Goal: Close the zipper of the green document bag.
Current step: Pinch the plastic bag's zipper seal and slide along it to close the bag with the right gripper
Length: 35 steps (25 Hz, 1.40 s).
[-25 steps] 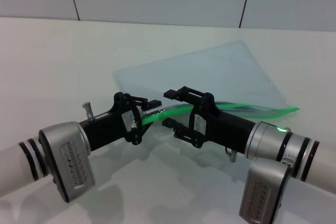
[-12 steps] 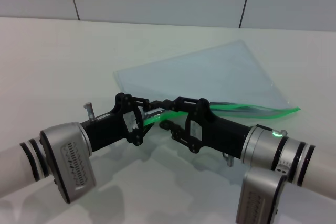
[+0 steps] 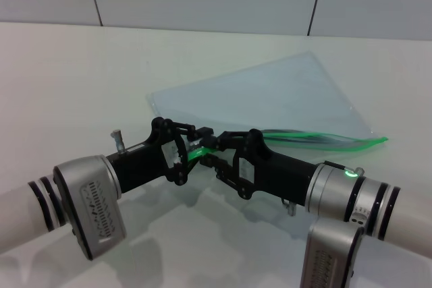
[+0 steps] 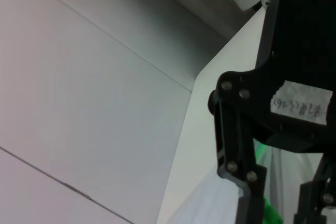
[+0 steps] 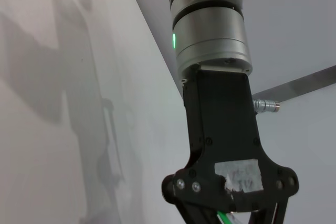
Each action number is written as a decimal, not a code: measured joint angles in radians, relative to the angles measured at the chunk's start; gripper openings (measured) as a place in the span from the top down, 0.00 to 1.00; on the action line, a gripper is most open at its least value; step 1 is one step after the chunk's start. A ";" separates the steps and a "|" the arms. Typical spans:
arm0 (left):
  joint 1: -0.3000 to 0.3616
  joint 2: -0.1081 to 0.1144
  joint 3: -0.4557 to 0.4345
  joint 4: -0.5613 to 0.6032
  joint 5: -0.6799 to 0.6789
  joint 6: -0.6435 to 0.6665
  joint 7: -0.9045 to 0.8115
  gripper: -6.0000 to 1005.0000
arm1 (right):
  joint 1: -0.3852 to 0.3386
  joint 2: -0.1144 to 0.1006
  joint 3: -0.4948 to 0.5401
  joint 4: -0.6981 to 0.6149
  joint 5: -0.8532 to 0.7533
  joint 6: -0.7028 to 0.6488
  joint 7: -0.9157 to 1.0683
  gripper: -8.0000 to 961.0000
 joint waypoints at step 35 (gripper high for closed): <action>0.001 0.000 0.012 0.000 0.004 0.000 -0.001 0.94 | -0.009 0.002 0.018 0.000 0.001 0.000 -0.040 0.90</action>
